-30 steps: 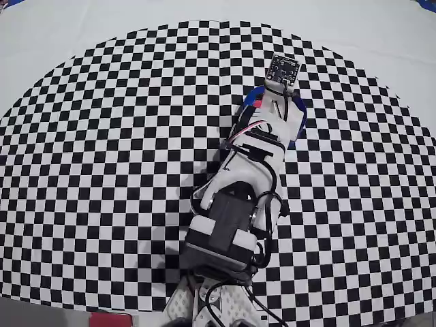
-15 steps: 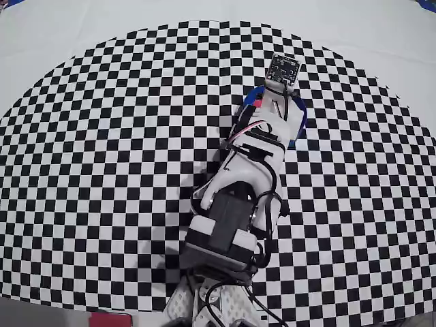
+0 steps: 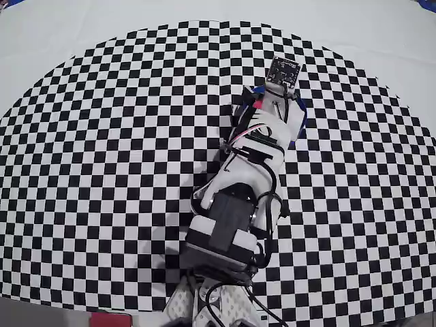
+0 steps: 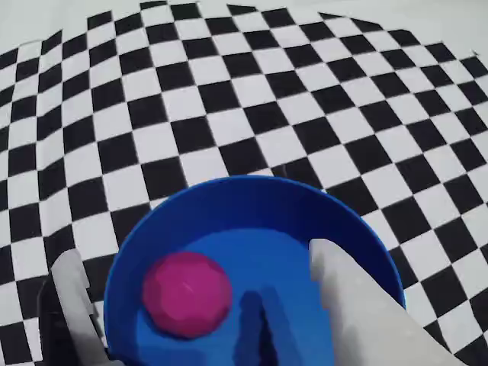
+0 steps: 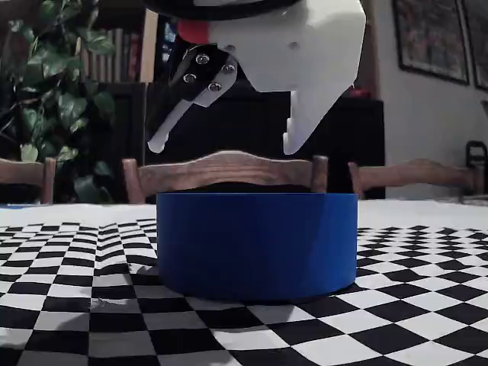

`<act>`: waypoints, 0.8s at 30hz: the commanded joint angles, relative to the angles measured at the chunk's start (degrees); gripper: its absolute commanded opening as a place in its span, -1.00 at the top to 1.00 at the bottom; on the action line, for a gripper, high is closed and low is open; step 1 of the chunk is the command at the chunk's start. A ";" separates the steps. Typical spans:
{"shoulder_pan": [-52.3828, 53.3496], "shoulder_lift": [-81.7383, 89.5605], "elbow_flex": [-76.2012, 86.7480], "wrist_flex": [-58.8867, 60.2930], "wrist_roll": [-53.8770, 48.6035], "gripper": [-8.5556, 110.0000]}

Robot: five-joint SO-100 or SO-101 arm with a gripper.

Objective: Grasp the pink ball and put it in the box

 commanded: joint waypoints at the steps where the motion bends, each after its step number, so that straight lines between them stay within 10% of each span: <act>1: -0.09 4.57 -0.18 -1.05 3.25 0.25; 11: -5.71 16.79 0.00 -0.70 31.82 0.28; 24: -14.24 37.88 1.32 13.89 71.28 0.85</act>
